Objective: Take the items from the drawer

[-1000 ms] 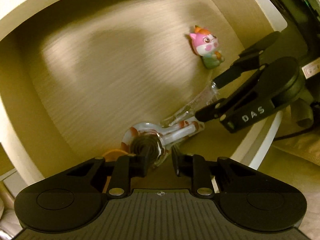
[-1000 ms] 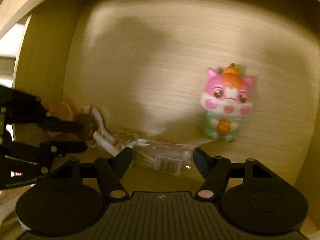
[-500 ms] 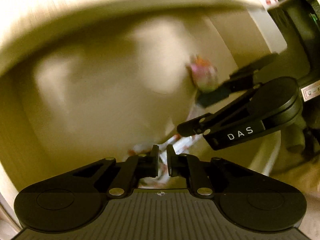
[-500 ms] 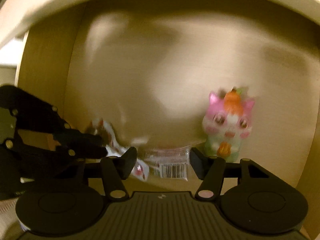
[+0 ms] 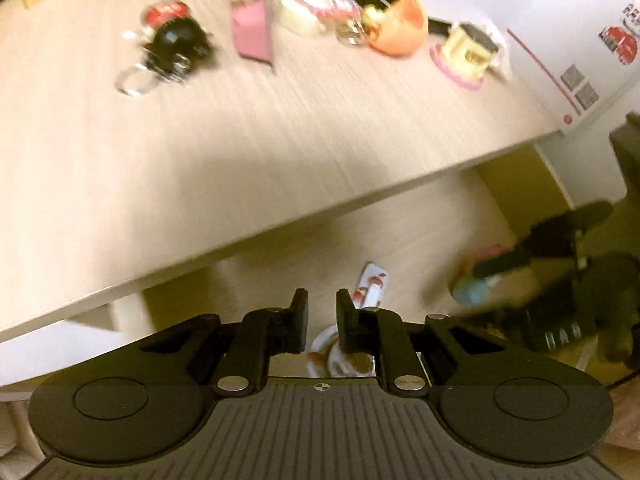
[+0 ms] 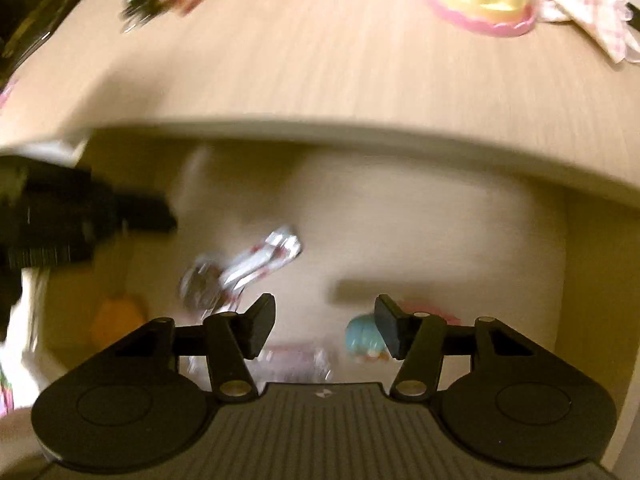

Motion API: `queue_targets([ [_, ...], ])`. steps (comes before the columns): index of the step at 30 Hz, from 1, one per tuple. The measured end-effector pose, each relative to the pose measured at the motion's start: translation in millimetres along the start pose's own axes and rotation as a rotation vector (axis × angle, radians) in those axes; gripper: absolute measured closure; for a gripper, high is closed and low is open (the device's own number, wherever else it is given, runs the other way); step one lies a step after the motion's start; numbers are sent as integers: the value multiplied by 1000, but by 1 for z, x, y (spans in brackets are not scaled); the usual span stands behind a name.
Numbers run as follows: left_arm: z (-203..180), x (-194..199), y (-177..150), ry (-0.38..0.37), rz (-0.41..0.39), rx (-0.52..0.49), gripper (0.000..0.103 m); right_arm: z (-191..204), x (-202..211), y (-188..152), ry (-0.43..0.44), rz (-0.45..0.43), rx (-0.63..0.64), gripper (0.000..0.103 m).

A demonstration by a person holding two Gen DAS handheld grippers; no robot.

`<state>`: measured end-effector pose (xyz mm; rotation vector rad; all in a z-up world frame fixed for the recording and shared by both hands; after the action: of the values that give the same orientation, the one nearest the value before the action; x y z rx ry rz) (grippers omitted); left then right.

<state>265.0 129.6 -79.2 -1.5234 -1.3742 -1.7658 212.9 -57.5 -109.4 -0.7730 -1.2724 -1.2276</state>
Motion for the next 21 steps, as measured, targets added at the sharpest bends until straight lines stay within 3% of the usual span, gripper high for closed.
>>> queue_targets([
  [2,2,9,-4,18,-12,-2,87,14,-2,-13,41,50,24,29],
  [5,4,22,-10,33,-31,-7,87,32,-10,-28,112,122,57,30],
  [6,4,27,-13,36,-38,-7,87,43,-18,-35,126,146,53,31],
  [9,6,34,-13,29,-52,15,87,41,-42,-33,163,253,-39,50],
  [13,11,42,-17,14,-79,74,87,24,-37,-53,213,361,-159,57],
  [18,8,50,-14,9,-115,101,87,2,-58,-58,207,404,-289,61],
  [21,13,57,-12,7,-135,119,87,-4,-60,-48,211,351,-304,64],
])
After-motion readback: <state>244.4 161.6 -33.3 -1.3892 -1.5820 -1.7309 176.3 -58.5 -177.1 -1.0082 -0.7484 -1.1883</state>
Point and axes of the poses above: each gripper's, at about its wrist camera, not at the fingertips, and x roughly against the way its jaws point, z to its left, y to its top, the point moved 7 cm from there along -x, roughly the way its jaws point, and after that the axes turned 10 degrees about y, right-handed, at the moved point
